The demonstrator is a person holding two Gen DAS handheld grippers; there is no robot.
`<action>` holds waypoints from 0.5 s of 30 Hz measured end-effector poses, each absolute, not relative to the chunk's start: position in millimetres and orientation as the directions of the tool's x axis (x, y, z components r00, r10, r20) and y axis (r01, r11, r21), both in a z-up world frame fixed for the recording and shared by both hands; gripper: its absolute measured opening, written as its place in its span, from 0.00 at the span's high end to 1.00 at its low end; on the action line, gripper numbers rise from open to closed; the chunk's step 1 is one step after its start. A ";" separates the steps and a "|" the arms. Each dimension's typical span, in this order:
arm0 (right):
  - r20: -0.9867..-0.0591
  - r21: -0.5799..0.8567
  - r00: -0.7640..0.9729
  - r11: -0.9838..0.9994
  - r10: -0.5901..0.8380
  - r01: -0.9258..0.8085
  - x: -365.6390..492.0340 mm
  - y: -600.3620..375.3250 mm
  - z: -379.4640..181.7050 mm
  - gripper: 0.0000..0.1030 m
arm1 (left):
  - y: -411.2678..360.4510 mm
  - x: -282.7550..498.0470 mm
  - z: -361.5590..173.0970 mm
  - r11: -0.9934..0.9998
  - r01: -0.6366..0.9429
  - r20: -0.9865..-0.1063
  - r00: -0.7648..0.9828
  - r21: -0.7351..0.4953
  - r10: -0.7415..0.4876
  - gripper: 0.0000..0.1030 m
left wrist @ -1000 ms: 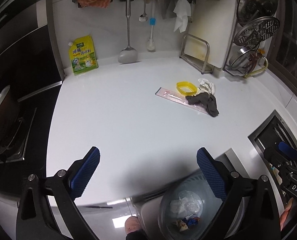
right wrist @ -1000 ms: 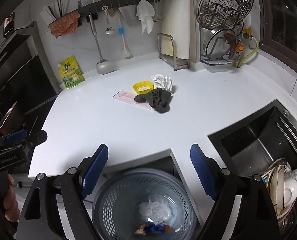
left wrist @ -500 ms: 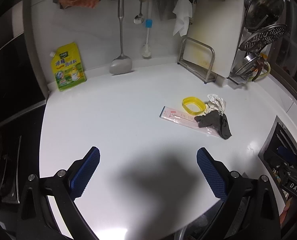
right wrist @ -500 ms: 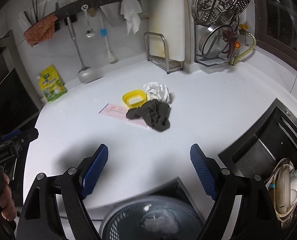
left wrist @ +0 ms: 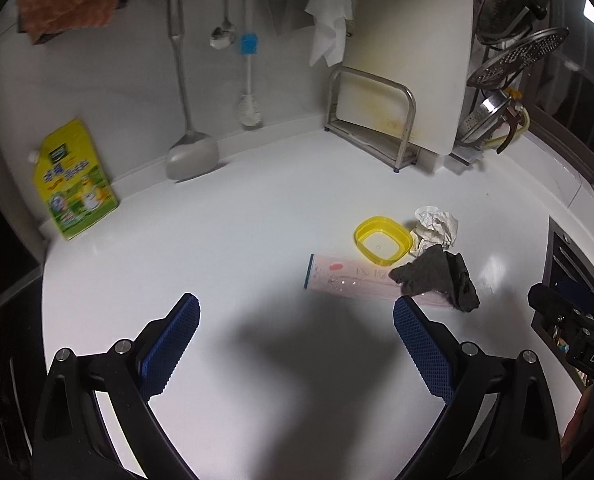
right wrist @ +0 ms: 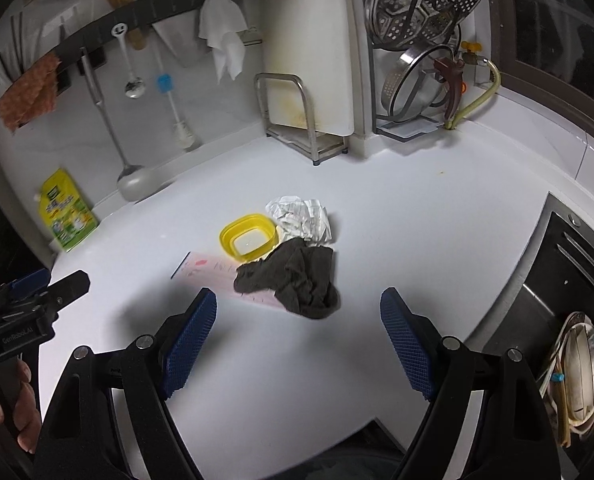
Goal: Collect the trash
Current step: 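Grasp the dark grey cloth with the right tool and lift it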
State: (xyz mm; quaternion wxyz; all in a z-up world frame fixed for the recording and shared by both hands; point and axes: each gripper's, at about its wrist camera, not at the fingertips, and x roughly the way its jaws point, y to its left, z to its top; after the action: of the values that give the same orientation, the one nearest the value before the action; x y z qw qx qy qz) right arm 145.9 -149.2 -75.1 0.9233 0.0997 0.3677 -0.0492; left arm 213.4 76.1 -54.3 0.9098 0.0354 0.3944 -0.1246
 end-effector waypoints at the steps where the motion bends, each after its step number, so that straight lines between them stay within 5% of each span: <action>1: -0.692 0.150 0.721 0.974 -0.021 0.172 150.0 -149.8 -77.4 0.22 | 72.3 219.7 -56.3 0.963 0.269 -0.727 0.655 -0.030 -0.206 0.07; 15: -0.742 0.217 0.670 0.941 -0.014 0.259 205.4 -163.8 -120.3 0.22 | 36.7 275.2 -81.3 0.925 0.380 -0.764 0.593 -0.014 -0.255 0.07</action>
State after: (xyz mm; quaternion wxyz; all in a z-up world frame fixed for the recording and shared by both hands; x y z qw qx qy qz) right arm 205.4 -163.8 -120.3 0.9008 0.1538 0.3991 -0.0756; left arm 275.2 36.7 -81.3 0.8892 0.0754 0.4144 -0.1786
